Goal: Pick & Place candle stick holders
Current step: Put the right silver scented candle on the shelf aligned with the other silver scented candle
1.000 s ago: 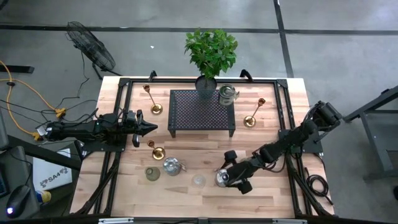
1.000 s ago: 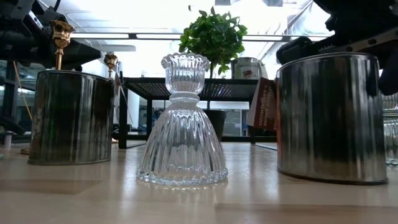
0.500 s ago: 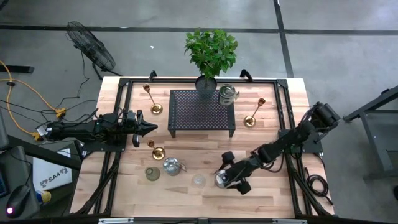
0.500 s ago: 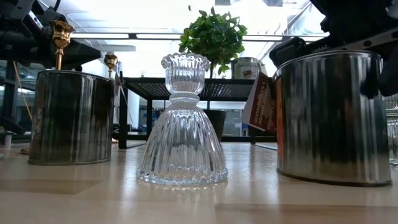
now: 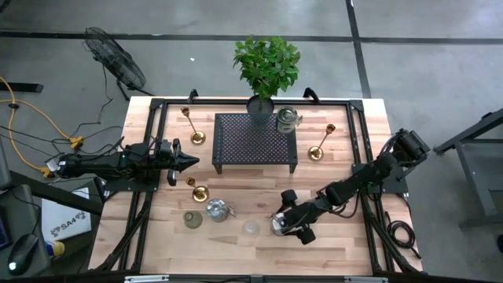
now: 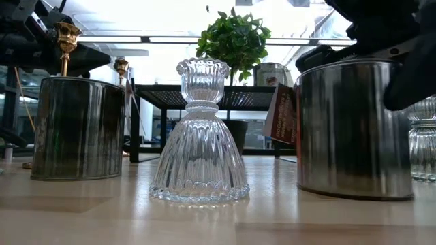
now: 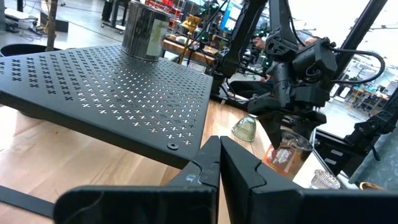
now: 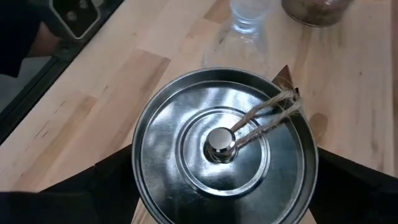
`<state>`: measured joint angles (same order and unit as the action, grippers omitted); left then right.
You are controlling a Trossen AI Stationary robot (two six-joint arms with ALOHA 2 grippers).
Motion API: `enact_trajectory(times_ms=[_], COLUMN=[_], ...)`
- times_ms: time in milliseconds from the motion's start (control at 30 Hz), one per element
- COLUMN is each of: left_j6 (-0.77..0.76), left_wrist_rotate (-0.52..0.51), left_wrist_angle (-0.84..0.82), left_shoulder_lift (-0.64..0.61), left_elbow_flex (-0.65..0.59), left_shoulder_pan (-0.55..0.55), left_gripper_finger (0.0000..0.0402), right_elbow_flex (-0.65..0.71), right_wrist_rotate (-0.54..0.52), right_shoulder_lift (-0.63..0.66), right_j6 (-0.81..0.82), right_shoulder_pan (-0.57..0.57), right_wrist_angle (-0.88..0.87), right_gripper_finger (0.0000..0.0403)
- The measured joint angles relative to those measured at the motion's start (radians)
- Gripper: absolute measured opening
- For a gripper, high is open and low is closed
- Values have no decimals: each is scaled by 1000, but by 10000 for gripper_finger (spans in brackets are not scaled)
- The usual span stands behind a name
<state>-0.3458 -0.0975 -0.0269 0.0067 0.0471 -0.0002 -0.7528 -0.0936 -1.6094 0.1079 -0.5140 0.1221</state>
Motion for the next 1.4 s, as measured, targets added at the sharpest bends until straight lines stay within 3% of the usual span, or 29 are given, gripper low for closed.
enact_trajectory(times_ms=[233,500,700,933,1400], left_j6=[0,0,0,0,0], left_wrist_rotate=[0,0,0,0,0], left_wrist_angle=[0,0,0,0,0], left_shoulder_lift=[0,0,0,0,0], left_elbow_flex=[0,0,0,0,0], left_shoulder_pan=[0,0,0,0,0], left_gripper_finger=[2,2,2,2,2], right_elbow_flex=[-50,-275,-425,-504,-538], right_wrist_rotate=[-64,-159,-355,-583,-618], right_shoulder_lift=[41,56,56,57,16], right_j6=[48,120,233,267,379], right_shoulder_pan=[11,74,125,198,480], right_wrist_angle=[-165,-413,-542,-545,-468], right_gripper_finger=[346,346,346,346,351])
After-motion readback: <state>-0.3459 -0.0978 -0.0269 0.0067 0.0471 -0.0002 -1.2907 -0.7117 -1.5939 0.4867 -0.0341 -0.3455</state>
